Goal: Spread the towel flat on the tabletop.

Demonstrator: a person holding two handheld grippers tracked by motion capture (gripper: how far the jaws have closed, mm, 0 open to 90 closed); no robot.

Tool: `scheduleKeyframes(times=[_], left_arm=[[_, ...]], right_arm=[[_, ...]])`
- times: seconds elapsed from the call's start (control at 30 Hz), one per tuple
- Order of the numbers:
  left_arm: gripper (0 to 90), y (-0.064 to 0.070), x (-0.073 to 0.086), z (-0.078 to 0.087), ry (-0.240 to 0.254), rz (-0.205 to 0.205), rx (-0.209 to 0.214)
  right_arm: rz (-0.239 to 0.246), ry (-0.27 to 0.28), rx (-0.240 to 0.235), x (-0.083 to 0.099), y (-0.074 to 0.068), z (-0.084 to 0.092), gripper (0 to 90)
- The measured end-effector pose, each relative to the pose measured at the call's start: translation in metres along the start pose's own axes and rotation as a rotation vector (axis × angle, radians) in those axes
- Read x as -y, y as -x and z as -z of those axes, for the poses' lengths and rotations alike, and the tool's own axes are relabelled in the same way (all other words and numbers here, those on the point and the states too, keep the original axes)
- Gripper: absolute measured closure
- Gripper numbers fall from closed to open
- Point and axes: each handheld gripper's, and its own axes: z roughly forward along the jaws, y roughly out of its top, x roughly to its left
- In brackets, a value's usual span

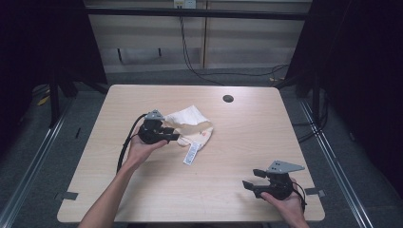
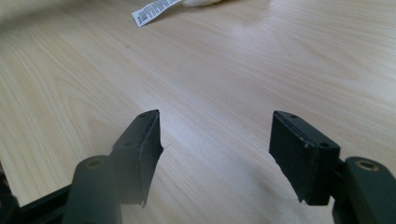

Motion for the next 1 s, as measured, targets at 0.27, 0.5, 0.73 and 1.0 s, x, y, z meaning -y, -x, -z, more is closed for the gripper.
scheduleKeyframes(times=[0.27,0.5,0.73,1.0], left_arm=[[55.3,-0.018,-0.001,-0.018,0.003,0.071,-0.04],[49.4,-0.017,0.005,-0.044,-0.063,0.048,-0.025],[55.7,-0.011,0.008,-0.053,-0.1,0.02,-0.049],[65.0,-0.008,0.013,-0.054,-0.083,-0.005,-0.072]], right_arm=[[0.014,0.0,-0.005,0.0,-0.001,0.0,33.1],[0.004,-0.02,0.009,0.001,0.0,-0.001,33.1],[0.018,-0.035,-0.006,0.0,0.0,-0.003,32.5],[0.023,-0.029,-0.007,-0.001,0.0,-0.004,32.2]])
